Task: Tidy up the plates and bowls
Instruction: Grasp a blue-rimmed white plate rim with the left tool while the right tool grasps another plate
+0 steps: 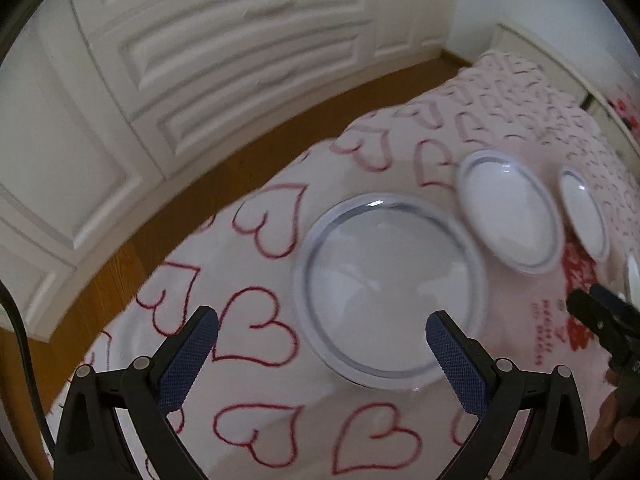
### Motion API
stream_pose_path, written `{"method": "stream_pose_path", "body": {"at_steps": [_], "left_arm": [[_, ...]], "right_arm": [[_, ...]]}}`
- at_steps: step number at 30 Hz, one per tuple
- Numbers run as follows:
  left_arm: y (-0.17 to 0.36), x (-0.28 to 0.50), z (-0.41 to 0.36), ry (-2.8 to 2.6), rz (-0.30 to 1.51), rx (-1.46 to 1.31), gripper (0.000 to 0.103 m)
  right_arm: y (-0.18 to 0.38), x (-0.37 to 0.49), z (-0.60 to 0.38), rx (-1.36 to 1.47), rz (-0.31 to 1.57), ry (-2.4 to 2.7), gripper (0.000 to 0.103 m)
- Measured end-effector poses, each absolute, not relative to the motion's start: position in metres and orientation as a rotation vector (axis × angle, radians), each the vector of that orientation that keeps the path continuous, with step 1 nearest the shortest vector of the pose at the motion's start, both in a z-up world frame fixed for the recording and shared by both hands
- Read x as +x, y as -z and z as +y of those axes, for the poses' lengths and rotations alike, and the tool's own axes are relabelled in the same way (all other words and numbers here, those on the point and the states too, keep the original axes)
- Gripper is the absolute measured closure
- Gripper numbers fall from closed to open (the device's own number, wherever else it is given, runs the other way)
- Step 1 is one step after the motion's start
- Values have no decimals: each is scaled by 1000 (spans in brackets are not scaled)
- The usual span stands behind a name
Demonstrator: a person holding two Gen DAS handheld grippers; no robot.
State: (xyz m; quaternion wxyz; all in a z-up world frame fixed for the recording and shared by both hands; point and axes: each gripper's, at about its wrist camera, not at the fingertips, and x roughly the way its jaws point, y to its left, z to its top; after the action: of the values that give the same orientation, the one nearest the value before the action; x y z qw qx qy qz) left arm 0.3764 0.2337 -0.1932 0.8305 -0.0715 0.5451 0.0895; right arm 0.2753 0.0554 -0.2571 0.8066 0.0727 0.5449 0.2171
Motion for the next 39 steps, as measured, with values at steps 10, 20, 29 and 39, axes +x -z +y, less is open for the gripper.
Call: {"method": "stream_pose_path", "body": {"at_steps": [10,20,29,39], "left_arm": [[289,427,313,-173,1269,-286,9],[341,456,332,-113,1297,-405,35],[359,473,318,-57,1297,-397,78],[369,462,323,-77,1292,-404,80]], "right_arm": [[318,300,92,186,1317,-505,11],[346,326,104,283,1359,-574,30],[351,331,129,261,1371,-691,59],[352,317,111,298,1354,-668,84]]}}
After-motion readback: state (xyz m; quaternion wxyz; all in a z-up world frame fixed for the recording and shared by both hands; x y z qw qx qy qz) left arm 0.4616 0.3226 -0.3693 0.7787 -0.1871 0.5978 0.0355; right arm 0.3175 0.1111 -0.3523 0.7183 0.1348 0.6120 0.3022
